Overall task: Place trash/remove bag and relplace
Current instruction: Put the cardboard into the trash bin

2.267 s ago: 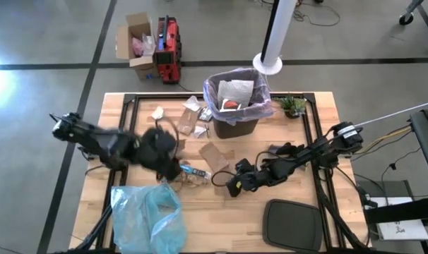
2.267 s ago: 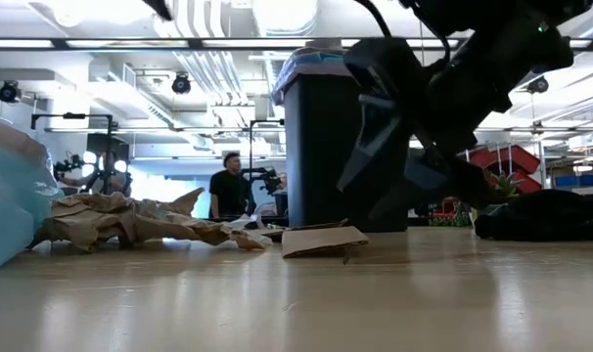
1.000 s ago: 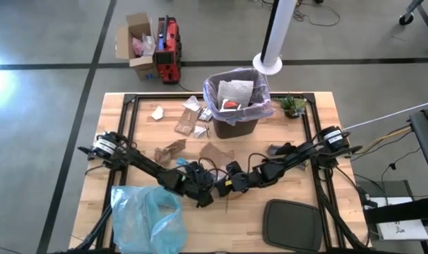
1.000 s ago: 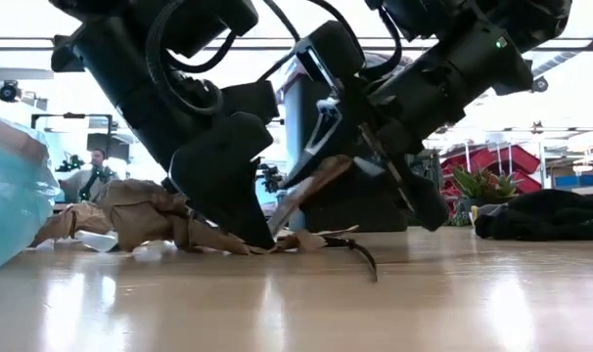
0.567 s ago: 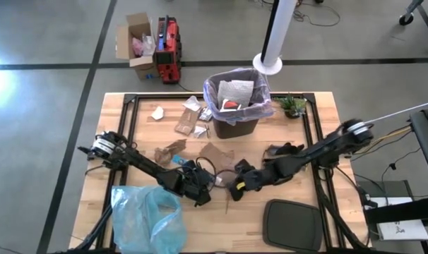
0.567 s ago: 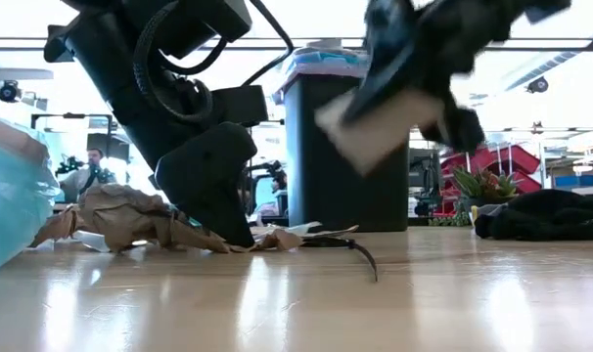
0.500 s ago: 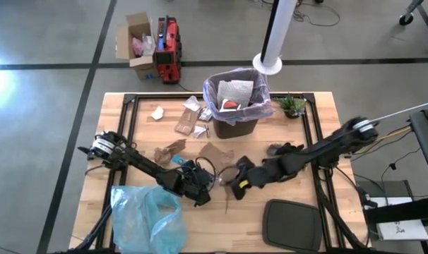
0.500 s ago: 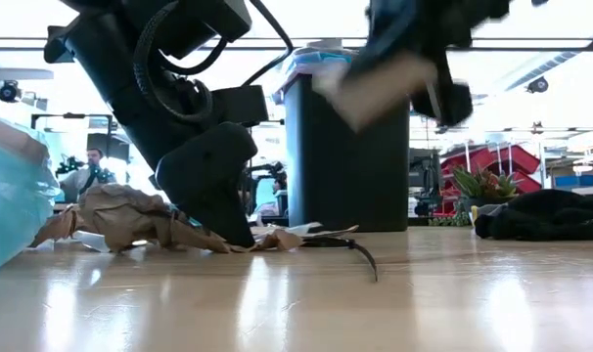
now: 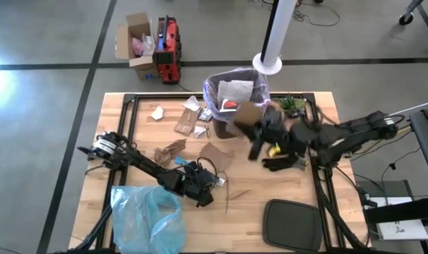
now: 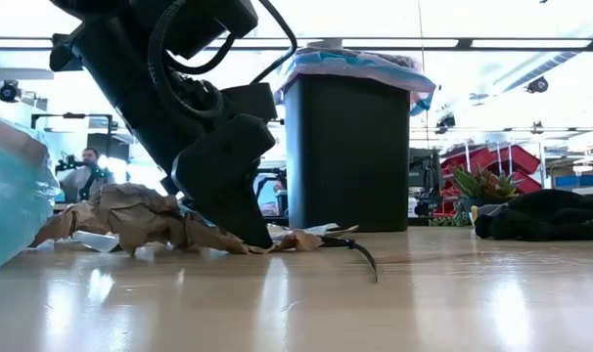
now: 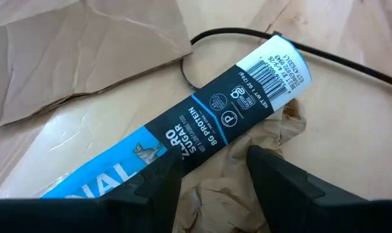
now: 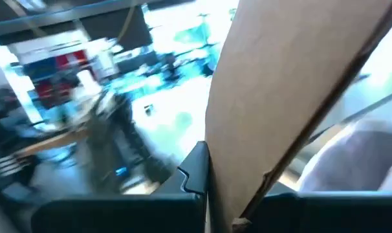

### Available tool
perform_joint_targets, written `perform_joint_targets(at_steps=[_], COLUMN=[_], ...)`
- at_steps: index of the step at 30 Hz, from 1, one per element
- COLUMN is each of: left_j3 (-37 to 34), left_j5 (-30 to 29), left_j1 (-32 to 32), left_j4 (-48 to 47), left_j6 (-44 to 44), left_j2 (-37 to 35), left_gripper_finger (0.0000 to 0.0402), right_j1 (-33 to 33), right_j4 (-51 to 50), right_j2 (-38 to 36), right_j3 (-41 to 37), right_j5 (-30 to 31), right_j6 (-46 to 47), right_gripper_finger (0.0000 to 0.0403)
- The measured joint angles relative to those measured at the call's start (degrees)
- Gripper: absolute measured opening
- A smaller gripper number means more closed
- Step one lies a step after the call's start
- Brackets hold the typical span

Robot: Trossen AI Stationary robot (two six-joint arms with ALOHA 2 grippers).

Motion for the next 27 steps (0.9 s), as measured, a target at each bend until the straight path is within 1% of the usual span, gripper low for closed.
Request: perform_joint_targets(at_steps=[3, 5, 9, 11, 12, 14, 17, 19, 22, 27], left_j3=[0.0, 0.0, 0.0, 0.0, 0.0, 0.0, 0.0, 0.0, 0.02, 0.02], left_j5=[0.02, 0.04, 0.12, 0.1, 0.11, 0.1, 0.08, 0.09, 0.1, 0.28], left_j1=[0.0, 0.0, -0.02, -0.02, -0.02, -0.02, -0.02, -0.02, -0.02, -0.02], left_j4=[0.16, 0.16, 0.21, 0.29, 0.33, 0.41, 0.53, 0.58, 0.75, 1.09], left_j6=[-0.02, -0.11, -2.16, -3.15, -3.63, -4.37, -4.59, -4.61, -4.61, -4.62], left_j2=[0.0, 0.0, 0.0, 0.0, 0.0, 0.0, 0.0, 0.0, -0.01, -0.07], left_gripper_finger=[0.0159, 0.0155, 0.0148, 0.0145, 0.0144, 0.0142, 0.0138, 0.0137, 0.0134, 0.0138], right_j1=[-5.16, -8.77, -15.49, -18.4, -19.76, -22.34, -25.1, -26.19, -27.12, -28.42], right_j4=[-8.7, -14.6, -21.79, -24.45, -25.95, -29.37, -34.58, -36.25, -36.76, -36.49], right_j2=[1.52, 2.61, 4.25, 5.14, 5.68, 6.73, 8.06, 8.8, 9.61, 9.75], right_j3=[5.82, 8.75, 12.39, 13.22, 13.58, 14.09, 14.55, 14.55, 14.55, 14.55], right_j5=[-0.22, -0.33, -0.98, -3.17, -4.91, -8.22, -9.82, -9.76, -9.84, -9.59], right_j6=[-1.03, 0.24, 2.65, 2.82, 3.75, 8.7, 14.83, 15.34, 15.44, 15.8], right_gripper_finger=[0.0002, 0.0002, 0.0002, 0.0002, 0.0003, 0.0003, 0.0009, 0.0022, 0.0052, 0.0119])
